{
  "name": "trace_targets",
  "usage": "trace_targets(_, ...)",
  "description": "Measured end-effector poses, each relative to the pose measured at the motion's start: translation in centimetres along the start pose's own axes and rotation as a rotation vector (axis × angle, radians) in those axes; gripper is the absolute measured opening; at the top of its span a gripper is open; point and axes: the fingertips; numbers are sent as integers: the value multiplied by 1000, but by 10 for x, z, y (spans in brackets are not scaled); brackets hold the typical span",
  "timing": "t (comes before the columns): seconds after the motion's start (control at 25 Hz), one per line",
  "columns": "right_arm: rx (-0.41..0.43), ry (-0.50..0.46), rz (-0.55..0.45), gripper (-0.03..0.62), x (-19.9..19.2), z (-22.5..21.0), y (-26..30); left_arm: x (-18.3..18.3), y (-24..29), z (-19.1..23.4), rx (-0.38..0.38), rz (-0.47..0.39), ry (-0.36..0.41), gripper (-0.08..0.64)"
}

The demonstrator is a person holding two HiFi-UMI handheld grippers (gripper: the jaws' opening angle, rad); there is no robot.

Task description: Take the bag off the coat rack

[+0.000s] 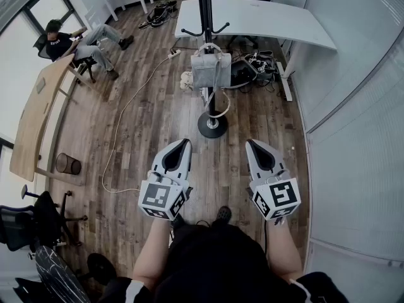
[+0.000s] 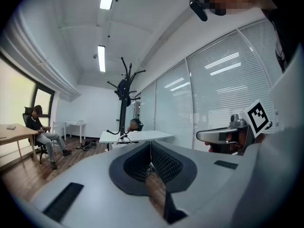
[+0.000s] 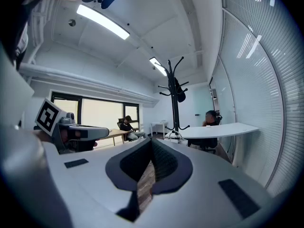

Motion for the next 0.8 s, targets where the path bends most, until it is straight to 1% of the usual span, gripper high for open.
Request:
trace_targets(0.12,-9,24,-6,29,-1,1,-4,-4,0,-3,-16,25,-7,18)
trace_targets(0.28,-4,36,4,29,-2,3,-13,-5,-3,-8,-9,33,3,18)
trace_targets(0.36,6,39,-1,29,0,4,-18,-5,-4,-13,-9,34,4,18)
trace_targets(0.48,34,69,-15,29,-2,4,-21,-9,-5,-17,-4,39,1,18)
trace_targets(0.56,41,80,0,29,-9,4,-24,-14,-7,-20,-1,46,-4,18)
trace_targets(0.68,29,76,40,29,-19,5,-31,-20,-12,-23,-5,63,-19,18)
trace_targets(0.8,14,80,58,29,-25,3,-30,-23,-14,-22,-2,75,-33,18)
Point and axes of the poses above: the fingertips, and each gripper's own axes: y forward along the fingers, z to its left, x out of its top, and after that the axes turned 13 degrees about -z, right-handed
